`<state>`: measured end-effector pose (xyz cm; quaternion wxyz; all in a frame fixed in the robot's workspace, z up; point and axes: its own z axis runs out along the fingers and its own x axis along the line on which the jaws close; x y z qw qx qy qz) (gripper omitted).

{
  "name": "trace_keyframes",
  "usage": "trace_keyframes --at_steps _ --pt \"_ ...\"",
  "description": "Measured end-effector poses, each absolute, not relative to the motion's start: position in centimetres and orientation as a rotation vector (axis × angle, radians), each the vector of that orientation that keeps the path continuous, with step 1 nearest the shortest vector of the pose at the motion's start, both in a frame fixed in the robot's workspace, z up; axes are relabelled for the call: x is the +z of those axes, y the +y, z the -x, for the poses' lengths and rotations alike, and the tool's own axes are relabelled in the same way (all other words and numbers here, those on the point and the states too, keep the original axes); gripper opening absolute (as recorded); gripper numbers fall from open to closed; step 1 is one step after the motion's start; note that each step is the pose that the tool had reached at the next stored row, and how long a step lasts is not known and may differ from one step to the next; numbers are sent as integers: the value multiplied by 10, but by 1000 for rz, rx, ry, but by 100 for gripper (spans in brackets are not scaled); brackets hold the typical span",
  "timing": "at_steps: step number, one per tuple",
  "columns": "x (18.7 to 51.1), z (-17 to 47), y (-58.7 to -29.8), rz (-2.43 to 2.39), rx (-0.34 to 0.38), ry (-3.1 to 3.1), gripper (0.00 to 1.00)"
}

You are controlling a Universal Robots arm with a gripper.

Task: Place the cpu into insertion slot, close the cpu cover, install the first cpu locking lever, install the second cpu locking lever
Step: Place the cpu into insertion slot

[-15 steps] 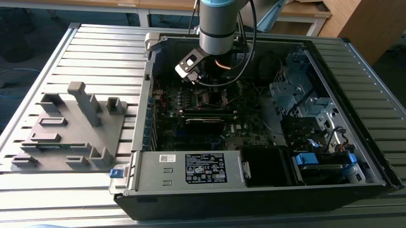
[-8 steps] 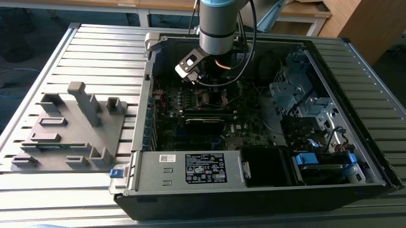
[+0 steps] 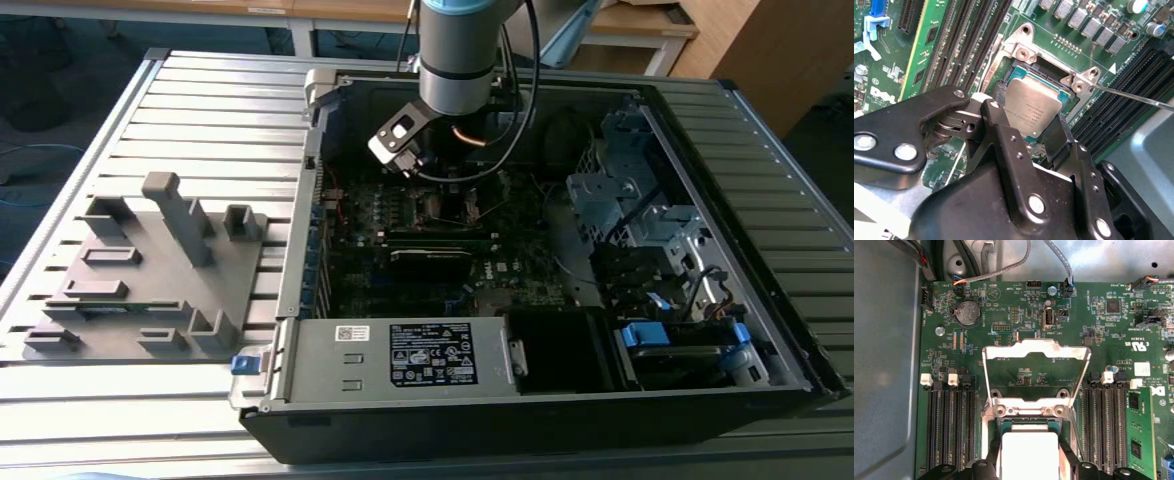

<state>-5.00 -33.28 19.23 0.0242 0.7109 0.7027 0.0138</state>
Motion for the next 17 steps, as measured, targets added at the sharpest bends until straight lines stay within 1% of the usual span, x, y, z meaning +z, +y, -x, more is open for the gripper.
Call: trace_keyframes --at_steps 17 --pt "193 49 -333 -2200 42 2174 54"
